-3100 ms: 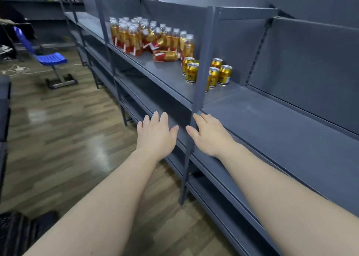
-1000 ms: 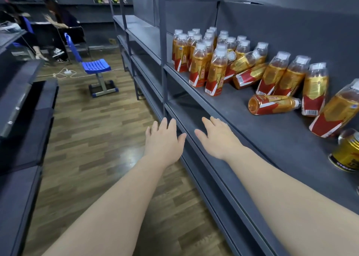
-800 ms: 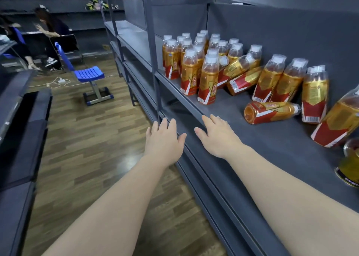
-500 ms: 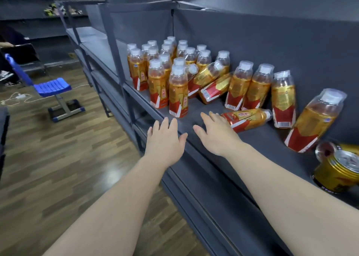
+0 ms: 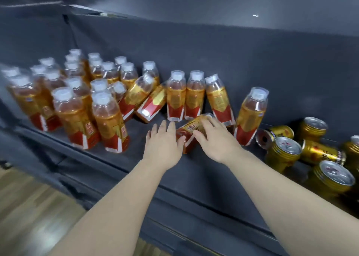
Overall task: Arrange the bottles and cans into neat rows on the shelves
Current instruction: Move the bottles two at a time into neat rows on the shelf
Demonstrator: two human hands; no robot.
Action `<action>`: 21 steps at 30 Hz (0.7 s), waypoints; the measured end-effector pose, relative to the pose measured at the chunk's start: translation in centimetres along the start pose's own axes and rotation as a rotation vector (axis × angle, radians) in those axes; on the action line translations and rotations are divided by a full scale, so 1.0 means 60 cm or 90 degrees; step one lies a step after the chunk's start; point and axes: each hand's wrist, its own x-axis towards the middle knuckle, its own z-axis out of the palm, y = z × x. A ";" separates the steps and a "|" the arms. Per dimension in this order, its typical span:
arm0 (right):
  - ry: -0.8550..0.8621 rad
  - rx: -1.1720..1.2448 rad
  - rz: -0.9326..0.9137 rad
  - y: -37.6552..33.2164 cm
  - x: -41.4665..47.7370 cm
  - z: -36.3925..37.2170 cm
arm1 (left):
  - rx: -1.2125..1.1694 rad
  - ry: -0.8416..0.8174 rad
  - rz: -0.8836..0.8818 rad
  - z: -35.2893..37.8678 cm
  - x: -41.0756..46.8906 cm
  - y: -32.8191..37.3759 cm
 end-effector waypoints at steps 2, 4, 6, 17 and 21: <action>0.013 0.004 0.043 0.007 -0.006 -0.007 | -0.012 -0.011 0.048 0.002 0.025 0.013; 0.036 0.007 0.071 0.014 -0.016 -0.008 | -0.020 -0.018 0.092 0.005 0.043 0.027; 0.067 -0.002 0.098 0.022 -0.031 -0.007 | -0.022 -0.020 0.121 0.008 0.058 0.040; 0.324 0.190 0.386 0.058 -0.043 -0.020 | 0.017 -0.089 0.106 0.019 0.105 0.095; 0.321 0.266 0.433 0.072 -0.020 -0.016 | 0.040 -0.100 0.094 0.028 0.120 0.099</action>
